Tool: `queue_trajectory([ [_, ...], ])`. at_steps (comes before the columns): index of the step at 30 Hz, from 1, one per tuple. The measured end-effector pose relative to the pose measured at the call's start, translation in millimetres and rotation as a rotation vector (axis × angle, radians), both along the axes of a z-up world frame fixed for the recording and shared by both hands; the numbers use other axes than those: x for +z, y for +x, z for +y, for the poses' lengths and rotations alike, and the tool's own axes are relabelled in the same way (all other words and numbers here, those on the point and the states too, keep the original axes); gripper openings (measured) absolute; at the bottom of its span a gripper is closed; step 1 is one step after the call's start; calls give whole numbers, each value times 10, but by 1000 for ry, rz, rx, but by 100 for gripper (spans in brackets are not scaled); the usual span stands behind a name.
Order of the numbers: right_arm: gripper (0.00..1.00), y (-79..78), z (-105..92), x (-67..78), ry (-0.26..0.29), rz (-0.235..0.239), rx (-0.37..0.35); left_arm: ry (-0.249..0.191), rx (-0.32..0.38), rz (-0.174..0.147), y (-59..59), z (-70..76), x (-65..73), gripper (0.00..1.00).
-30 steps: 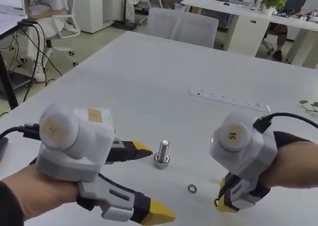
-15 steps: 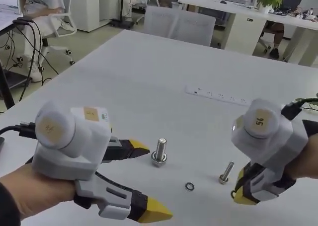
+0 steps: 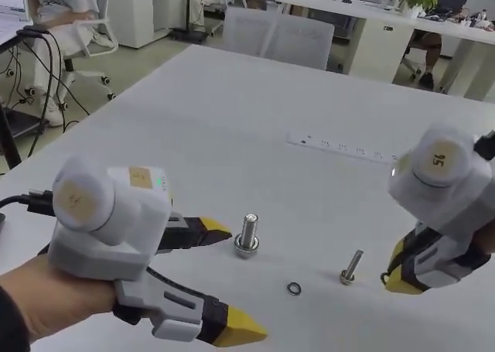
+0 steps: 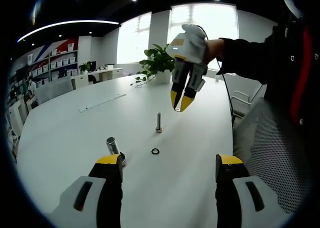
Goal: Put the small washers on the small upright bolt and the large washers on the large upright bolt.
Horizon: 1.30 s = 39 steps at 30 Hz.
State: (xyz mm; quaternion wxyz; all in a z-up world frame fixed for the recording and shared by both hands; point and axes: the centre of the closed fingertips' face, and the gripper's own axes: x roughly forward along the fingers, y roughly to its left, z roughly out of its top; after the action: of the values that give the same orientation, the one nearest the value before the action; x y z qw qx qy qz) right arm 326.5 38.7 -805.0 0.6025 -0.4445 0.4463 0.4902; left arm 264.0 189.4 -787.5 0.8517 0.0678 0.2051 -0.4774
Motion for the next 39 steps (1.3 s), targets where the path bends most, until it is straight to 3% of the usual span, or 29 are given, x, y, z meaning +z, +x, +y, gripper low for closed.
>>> queue_trajectory([
  [6, 13, 74, 36, 110, 9, -22, 1, 1, 0, 4, 0, 6, -9, 76],
  [16, 13, 198, 177, 176, 11, -43, 34, 2, 2, 10, -11, 14, -21, 76],
  [25, 13, 308, 245, 101, -7, -33, 68, -1, 7, 13, -8, 31, -27, 76],
  [39, 13, 326, 285, -20, -31, -6, 92, -4, 12, 18, 12, 48, -48, 76],
])
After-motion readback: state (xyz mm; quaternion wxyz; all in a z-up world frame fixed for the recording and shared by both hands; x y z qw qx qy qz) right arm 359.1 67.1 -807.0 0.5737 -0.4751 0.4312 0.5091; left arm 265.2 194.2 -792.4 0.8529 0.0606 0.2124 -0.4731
